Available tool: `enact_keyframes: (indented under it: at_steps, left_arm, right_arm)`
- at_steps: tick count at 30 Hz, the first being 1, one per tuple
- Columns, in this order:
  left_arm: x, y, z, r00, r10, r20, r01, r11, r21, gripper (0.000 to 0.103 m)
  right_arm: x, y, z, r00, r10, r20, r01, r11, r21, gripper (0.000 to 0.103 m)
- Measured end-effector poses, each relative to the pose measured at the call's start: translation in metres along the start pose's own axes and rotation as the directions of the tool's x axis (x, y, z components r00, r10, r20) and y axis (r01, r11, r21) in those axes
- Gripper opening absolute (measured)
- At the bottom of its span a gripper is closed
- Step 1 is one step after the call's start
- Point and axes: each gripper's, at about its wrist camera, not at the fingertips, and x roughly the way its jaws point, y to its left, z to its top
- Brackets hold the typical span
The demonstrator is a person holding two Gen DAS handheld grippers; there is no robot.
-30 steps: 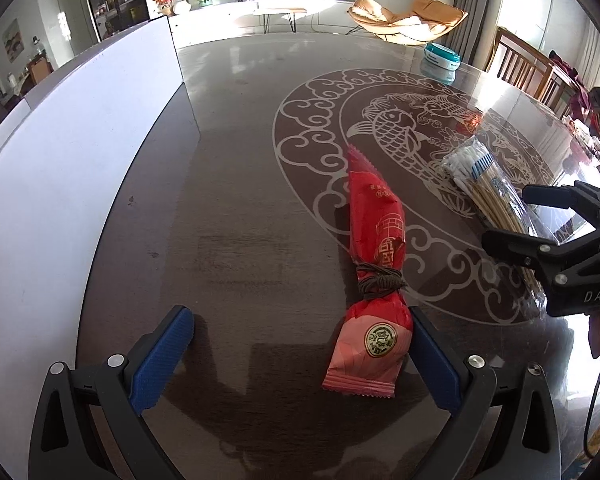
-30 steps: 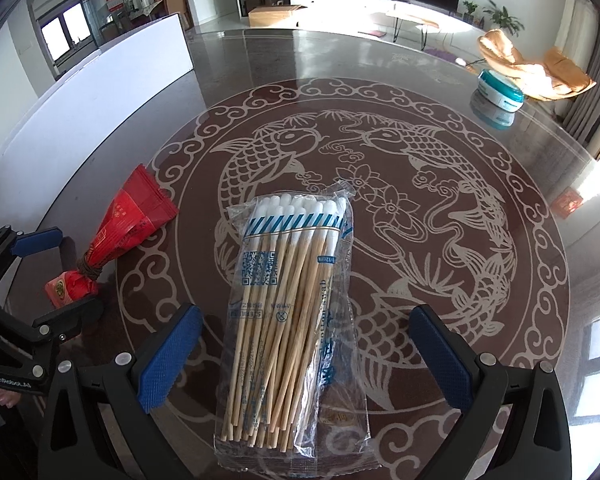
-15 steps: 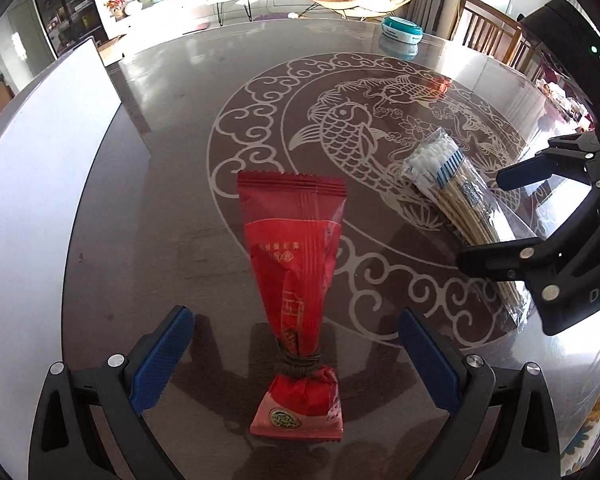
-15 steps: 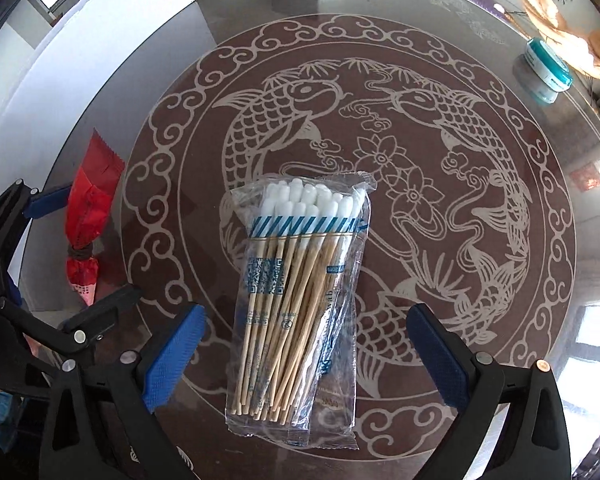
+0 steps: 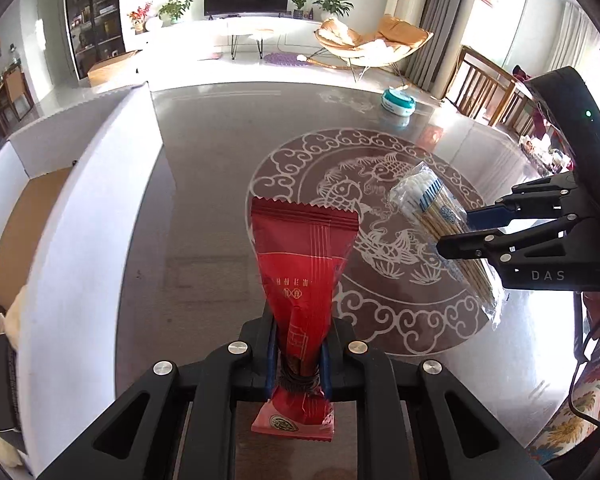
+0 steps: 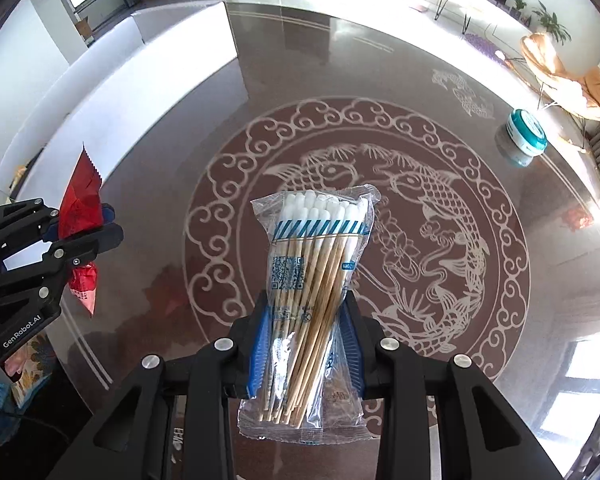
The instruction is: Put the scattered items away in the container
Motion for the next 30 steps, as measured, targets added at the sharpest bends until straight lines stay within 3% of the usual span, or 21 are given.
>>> enact_keyframes:
  at_steps: [5, 9, 13, 17, 19, 20, 21, 22, 23, 24, 30]
  left_arm:
    - [-0.071, 0.079, 0.009, 0.992, 0.106, 0.063, -0.103, 0.993, -0.062, 0.016]
    - [-0.102, 0.164, -0.01, 0.972, 0.229, 0.049, -0.217, 0.959, -0.181, 0.016]
    - [-0.102, 0.225, -0.046, 0.964, 0.265, -0.019, -0.259, 0.922, -0.288, 0.016]
    - [-0.08, 0.246, -0.077, 0.957, 0.275, -0.096, -0.291, 0.901, -0.321, 0.016]
    - [-0.07, 0.249, -0.085, 0.95, 0.286, -0.127, -0.313, 0.89, -0.332, 0.018]
    - [-0.069, 0.252, -0.091, 0.946, 0.294, -0.14, -0.325, 0.883, -0.34, 0.023]
    - [-0.067, 0.253, -0.094, 0.942, 0.301, -0.151, -0.336, 0.876, -0.347, 0.03]
    - [-0.066, 0.254, -0.097, 0.937, 0.31, -0.158, -0.347, 0.868, -0.354, 0.053]
    - [-0.067, 0.255, -0.099, 0.931, 0.33, -0.157, -0.365, 0.858, -0.361, 0.079]
    - [-0.072, 0.255, -0.101, 0.923, 0.356, -0.142, -0.384, 0.848, -0.366, 0.092]
    - [-0.105, 0.248, -0.106, 0.871, 0.484, -0.083, -0.47, 0.774, -0.424, 0.093]
  right_arm:
    - [-0.054, 0.071, 0.062, 0.993, 0.081, 0.086, -0.071, 0.991, -0.115, 0.034]
    - [-0.07, 0.156, 0.11, 0.978, 0.193, 0.081, -0.172, 0.962, -0.211, 0.034]
    - [-0.054, 0.24, 0.141, 0.948, 0.318, 0.025, -0.3, 0.916, -0.267, 0.034]
    - [-0.013, 0.303, 0.156, 0.931, 0.362, -0.038, -0.356, 0.886, -0.297, 0.034]
    - [0.011, 0.32, 0.16, 0.924, 0.374, -0.081, -0.381, 0.88, -0.283, 0.041]
    - [0.024, 0.325, 0.161, 0.92, 0.375, -0.112, -0.391, 0.88, -0.268, 0.049]
    - [0.033, 0.329, 0.162, 0.917, 0.374, -0.137, -0.398, 0.88, -0.258, 0.066]
    - [0.038, 0.331, 0.162, 0.917, 0.372, -0.145, -0.398, 0.88, -0.258, 0.079]
    - [0.038, 0.331, 0.162, 0.921, 0.365, -0.14, -0.39, 0.882, -0.267, 0.081]
    - [0.036, 0.33, 0.163, 0.924, 0.361, -0.127, -0.382, 0.882, -0.275, 0.081]
    - [0.014, 0.29, 0.169, 0.947, 0.32, -0.009, -0.312, 0.915, -0.255, 0.092]
